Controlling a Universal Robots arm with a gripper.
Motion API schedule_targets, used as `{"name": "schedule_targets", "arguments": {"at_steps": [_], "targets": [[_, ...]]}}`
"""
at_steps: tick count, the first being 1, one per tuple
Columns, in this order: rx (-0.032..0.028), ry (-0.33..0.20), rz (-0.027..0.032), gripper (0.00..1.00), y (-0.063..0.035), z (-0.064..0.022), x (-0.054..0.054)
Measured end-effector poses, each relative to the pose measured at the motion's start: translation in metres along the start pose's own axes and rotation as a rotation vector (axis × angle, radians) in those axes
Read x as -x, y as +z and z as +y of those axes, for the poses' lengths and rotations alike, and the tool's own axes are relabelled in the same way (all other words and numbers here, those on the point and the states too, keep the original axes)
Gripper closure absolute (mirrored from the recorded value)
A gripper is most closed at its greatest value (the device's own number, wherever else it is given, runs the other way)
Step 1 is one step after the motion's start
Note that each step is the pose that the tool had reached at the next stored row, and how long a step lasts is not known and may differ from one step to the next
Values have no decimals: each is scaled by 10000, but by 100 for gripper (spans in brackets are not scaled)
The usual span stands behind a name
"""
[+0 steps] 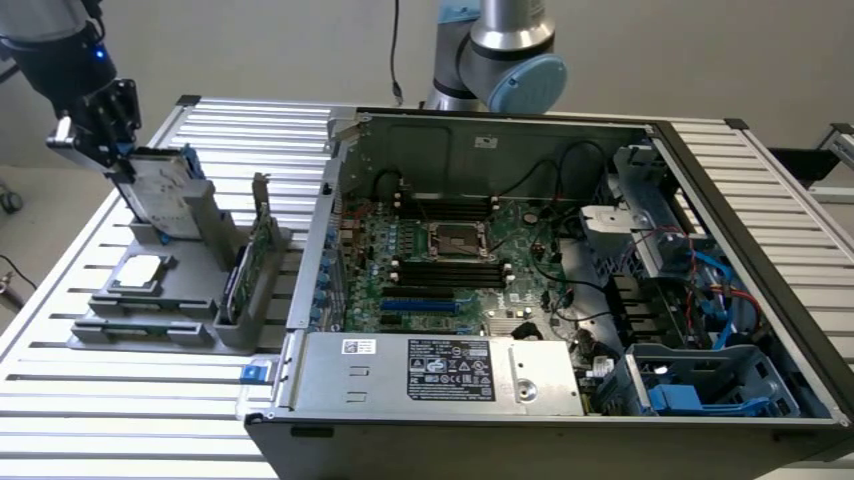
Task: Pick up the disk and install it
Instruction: 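Pick up the disk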
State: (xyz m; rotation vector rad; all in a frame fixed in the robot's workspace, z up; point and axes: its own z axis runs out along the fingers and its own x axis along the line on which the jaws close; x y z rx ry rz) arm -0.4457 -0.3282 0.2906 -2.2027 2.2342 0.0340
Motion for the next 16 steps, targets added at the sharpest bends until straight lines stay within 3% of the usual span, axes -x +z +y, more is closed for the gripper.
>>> {"name": "schedule_targets", "arguments": {"at_steps": [7,16], "targets": [[0,-1,-1,67,-128,0,2],[0,-1,0,67,-520,-8,0]]}}
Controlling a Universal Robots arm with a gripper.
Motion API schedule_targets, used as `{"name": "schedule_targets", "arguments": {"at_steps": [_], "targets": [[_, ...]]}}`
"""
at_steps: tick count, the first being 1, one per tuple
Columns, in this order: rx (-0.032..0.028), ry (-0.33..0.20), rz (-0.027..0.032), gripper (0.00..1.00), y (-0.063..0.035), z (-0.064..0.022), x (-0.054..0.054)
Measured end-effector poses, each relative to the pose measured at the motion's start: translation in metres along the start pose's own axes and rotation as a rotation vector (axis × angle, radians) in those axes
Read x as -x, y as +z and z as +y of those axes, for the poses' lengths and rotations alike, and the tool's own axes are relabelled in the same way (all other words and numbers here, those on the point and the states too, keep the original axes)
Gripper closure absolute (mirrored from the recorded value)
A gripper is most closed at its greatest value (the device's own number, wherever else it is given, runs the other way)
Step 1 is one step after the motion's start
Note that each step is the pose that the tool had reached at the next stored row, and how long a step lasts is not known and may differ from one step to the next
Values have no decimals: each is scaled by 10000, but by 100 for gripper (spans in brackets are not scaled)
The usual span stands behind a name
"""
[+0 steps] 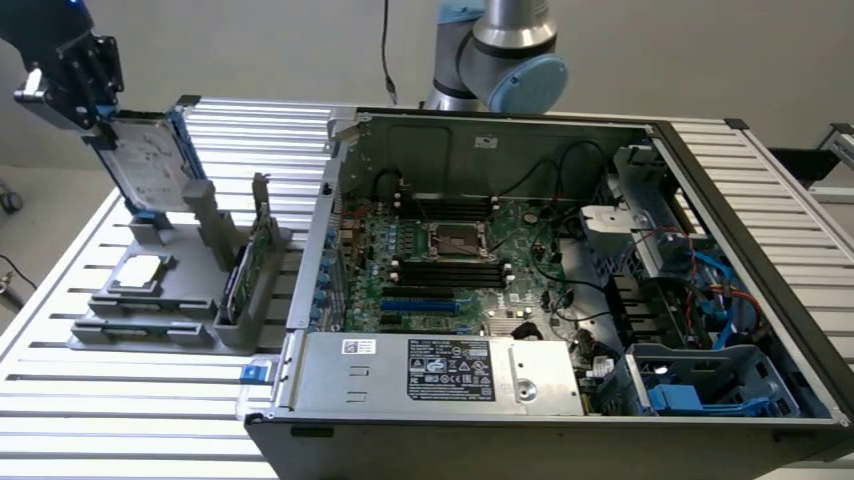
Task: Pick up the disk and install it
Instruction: 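Pick up the disk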
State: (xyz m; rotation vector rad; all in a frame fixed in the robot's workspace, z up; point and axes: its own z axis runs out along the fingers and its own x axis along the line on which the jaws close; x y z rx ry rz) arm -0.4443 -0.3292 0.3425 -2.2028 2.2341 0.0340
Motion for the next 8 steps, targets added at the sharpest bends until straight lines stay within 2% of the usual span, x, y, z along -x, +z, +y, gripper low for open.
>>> {"name": "schedule_targets", "arguments": {"at_steps": [8], "targets": [[0,0,0,67,-364,-41,-38]]}}
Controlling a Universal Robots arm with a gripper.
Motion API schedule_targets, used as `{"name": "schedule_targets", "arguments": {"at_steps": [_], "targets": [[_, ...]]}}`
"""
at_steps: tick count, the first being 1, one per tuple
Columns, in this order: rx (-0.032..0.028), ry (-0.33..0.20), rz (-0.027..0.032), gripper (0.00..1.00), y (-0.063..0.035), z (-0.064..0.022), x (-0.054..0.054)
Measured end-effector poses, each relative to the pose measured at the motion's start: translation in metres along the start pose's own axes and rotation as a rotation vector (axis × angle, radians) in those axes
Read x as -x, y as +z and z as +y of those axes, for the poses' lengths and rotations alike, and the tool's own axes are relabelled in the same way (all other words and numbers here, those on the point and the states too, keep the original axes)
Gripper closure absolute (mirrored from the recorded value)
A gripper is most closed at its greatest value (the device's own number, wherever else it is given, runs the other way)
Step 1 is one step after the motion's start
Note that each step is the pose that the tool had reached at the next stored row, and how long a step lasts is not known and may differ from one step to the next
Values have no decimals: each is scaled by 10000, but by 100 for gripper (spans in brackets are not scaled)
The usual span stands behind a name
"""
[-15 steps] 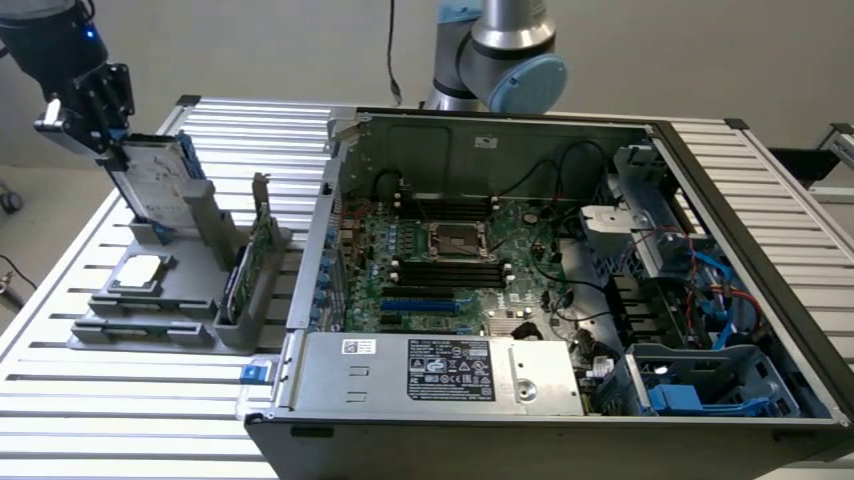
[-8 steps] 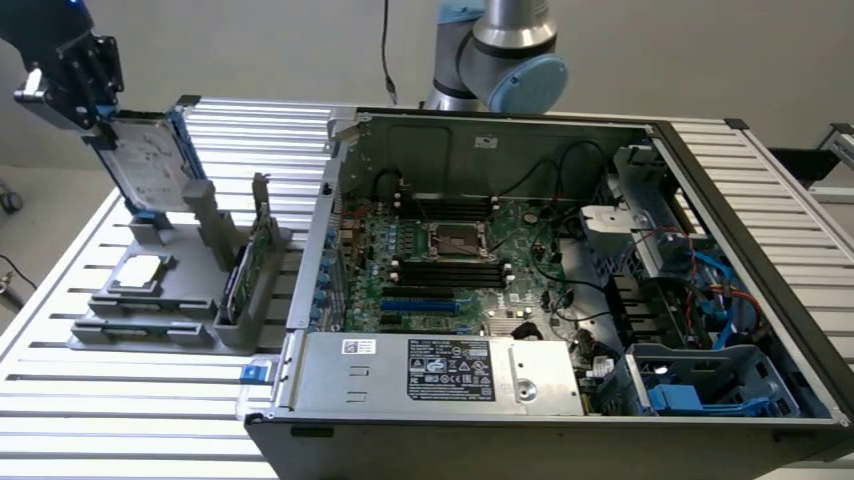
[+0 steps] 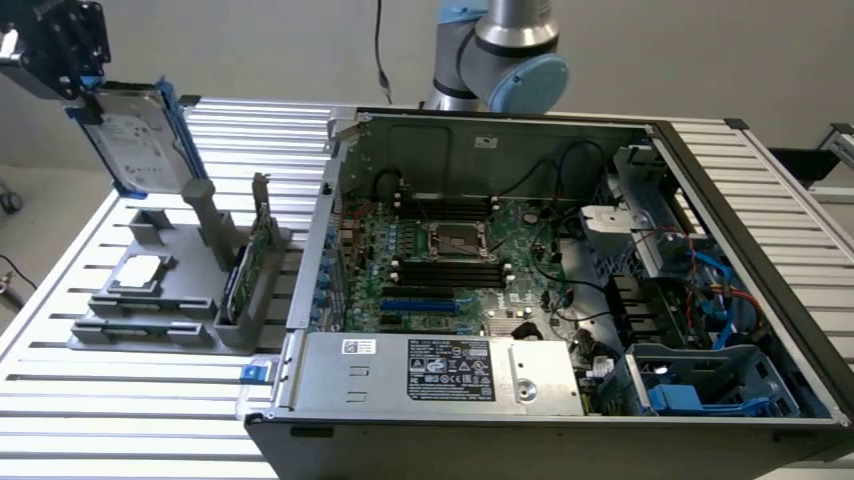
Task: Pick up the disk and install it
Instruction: 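Pick up the disk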
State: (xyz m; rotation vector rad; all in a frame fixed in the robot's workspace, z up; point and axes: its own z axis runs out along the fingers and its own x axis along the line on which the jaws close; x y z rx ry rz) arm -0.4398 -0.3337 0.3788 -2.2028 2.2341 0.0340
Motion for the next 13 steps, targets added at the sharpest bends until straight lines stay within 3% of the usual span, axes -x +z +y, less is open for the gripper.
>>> {"name": "schedule_targets", "arguments": {"at_steps": [5,13], "targets": [[0,-1,0,67,-231,-77,-55],[0,0,-1,67,-591,-295,-190]]}}
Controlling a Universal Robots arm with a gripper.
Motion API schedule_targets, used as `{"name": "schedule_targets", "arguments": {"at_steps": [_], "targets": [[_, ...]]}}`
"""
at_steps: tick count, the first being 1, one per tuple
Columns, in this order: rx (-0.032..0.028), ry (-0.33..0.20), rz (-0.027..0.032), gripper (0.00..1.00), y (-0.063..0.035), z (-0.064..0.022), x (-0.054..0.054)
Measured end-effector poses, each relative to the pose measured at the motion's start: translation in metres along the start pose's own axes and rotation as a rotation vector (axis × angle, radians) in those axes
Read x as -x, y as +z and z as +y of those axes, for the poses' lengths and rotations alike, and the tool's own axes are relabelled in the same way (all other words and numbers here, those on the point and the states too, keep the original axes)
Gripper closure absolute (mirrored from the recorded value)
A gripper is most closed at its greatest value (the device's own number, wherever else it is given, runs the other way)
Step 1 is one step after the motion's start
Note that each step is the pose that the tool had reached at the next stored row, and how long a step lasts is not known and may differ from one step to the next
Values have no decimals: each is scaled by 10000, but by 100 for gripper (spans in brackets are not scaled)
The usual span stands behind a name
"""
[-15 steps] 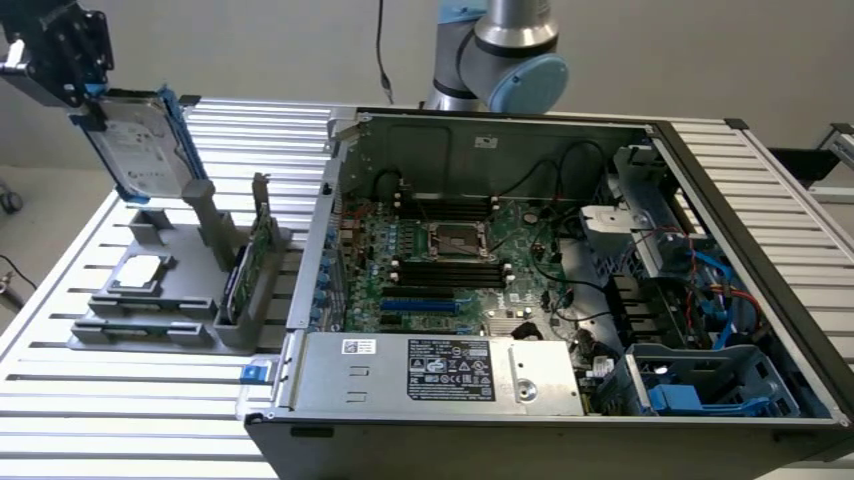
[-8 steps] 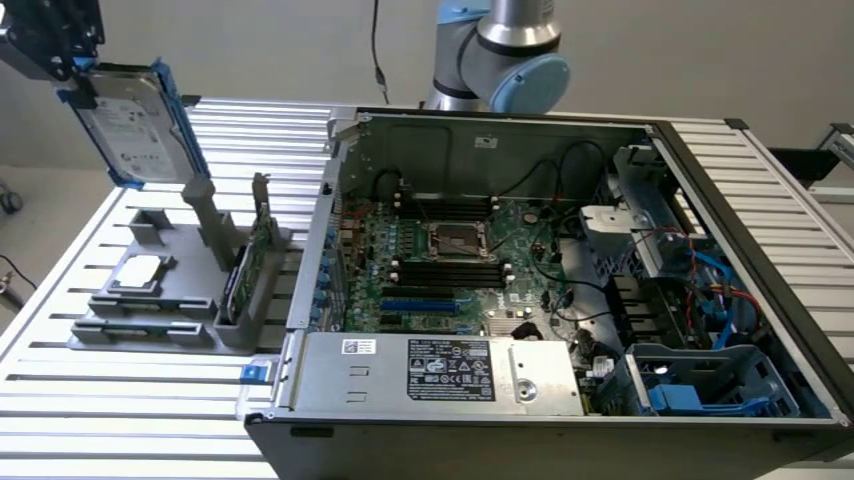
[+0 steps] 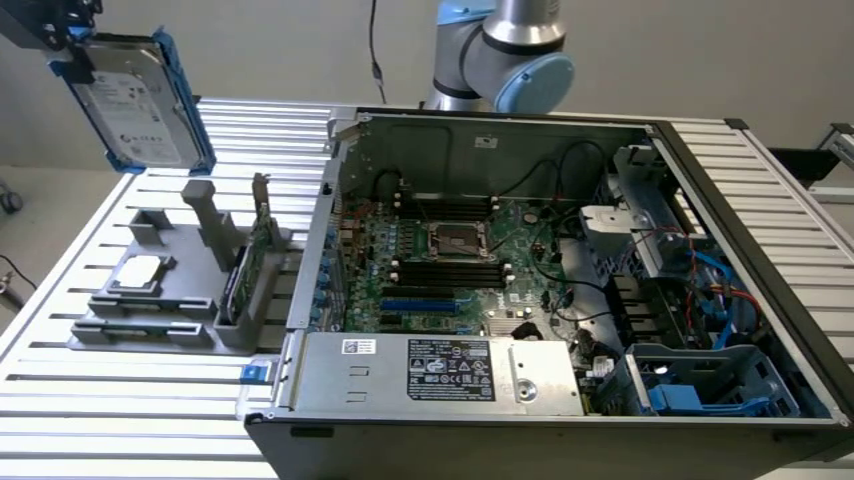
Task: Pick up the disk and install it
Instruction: 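Pick up the disk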
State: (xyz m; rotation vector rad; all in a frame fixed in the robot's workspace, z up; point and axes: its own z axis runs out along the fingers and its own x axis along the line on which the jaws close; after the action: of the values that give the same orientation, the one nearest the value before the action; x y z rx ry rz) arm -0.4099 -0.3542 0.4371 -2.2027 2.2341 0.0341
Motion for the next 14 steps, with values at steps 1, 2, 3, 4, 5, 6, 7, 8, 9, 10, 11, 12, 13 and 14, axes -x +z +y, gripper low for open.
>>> {"name": "schedule_targets", "arguments": {"at_steps": [1,2,3,4,5,6,7,8,9,10,11,12,13,14], "targets": [[0,0,-1,67,-40,-36,-15],[0,-1,-1,67,-82,-76,-31],[0,-1,-2,67,-121,-113,-46],[0,-1,-3,67,-160,-150,-61],[1,0,-3,67,-198,-188,-75],[0,0,-5,67,-237,-226,-90],[0,-1,-5,67,-275,-264,-105],[1,-1,-5,67,-315,-305,-120],[1,0,-6,67,-352,-343,-135],[0,0,-7,67,-389,-382,-150],[1,0,-7,67,-426,-422,-166],[1,-1,-6,67,-462,-462,-182],[0,-2,-7,67,-497,-503,-198],[0,0,-8,67,-532,-546,-215]]}}
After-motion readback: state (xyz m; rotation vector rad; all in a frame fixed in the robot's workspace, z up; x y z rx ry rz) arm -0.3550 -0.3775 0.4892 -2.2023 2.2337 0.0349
